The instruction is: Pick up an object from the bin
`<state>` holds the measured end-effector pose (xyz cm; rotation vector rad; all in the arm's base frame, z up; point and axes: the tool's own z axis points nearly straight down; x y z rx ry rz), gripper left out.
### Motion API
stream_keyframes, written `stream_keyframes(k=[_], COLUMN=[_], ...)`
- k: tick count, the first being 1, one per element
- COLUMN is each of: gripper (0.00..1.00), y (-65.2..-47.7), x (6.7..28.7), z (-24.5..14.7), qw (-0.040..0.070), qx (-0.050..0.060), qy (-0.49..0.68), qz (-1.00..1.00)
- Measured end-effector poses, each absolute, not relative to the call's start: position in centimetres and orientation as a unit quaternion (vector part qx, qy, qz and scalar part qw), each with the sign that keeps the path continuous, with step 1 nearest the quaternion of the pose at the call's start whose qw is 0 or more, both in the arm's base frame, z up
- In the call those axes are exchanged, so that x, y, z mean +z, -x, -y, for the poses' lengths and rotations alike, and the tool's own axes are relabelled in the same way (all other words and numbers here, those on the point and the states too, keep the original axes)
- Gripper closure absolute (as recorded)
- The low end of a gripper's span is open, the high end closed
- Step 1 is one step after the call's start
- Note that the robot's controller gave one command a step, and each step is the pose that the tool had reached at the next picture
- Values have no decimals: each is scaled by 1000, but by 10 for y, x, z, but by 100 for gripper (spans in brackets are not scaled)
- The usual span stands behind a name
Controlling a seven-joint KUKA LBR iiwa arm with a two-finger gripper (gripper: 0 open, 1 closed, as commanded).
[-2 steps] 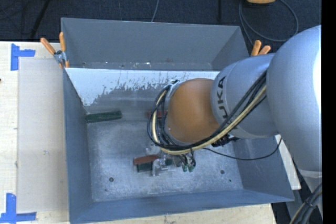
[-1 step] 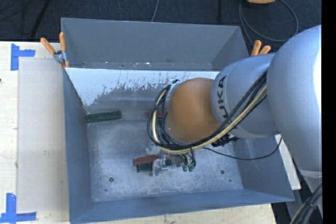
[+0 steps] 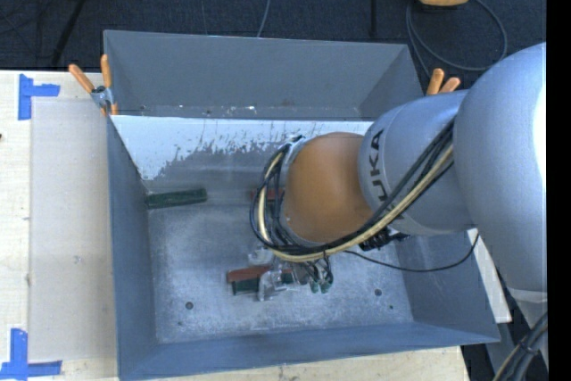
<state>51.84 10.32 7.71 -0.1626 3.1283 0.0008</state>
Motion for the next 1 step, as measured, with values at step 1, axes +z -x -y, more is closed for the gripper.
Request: stream_keyframes(k=[1], gripper=[100], y=[-516], x=[82], z=[-103], qw=[-1], qx=[0], qy=[52], qz=[-999])
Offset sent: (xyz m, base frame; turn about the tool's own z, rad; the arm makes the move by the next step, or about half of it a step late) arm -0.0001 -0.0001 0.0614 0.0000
